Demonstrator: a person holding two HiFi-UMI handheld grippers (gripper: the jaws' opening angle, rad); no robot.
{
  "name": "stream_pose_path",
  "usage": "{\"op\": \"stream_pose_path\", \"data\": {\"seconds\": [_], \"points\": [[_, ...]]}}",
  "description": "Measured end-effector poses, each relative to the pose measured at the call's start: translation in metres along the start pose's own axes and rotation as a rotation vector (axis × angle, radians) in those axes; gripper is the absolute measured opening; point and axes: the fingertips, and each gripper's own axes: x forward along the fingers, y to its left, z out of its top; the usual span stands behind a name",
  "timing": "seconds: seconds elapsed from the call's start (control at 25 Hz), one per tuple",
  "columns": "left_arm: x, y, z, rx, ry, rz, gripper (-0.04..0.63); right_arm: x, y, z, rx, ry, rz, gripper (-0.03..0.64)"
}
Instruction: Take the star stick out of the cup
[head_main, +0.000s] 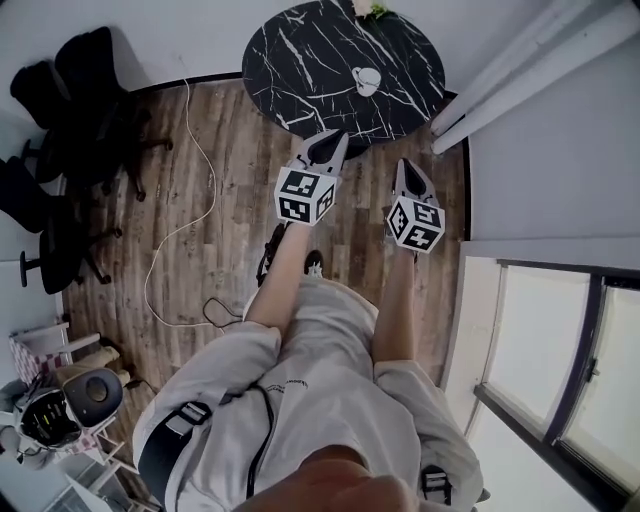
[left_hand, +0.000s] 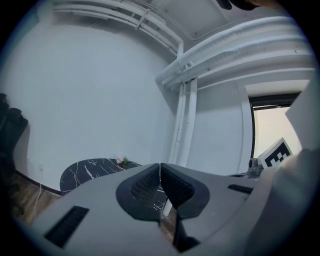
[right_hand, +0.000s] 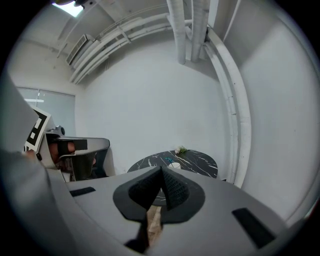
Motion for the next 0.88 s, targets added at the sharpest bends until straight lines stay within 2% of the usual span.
{"op": "stream_pose_path", "data": {"seconds": [0.28,0.48,0.6,0.72,0.88], "points": [[0.030,0.025,0.000,-0.020,0.009,-0.057,0.025,0.025,-0.002,-0.007,0.016,0.029,-0.035,0.032],[0.058,0.025,-0.008,-0.014,0.032,-0.078,0.025,0.034,-0.030,0.000,0.033,0.009,-0.080,0.032],[0.075,0.024,-0.012,0.017,0.063,-0.084,0.025,0.045,-0.048,0.006,0.051,-0.002,-0.091,0.032],[0.095,0.030,-0.010,0.042,0.065,-0.073,0.025,0.069,-0.062,0.011,0.053,-0.007,-0.073,0.032],[0.133,0.052,-0.005,0.064,0.059,-0.032,0.025,0.114,-0.078,0.031,0.006,-0.017,-0.023,0.032]]}}
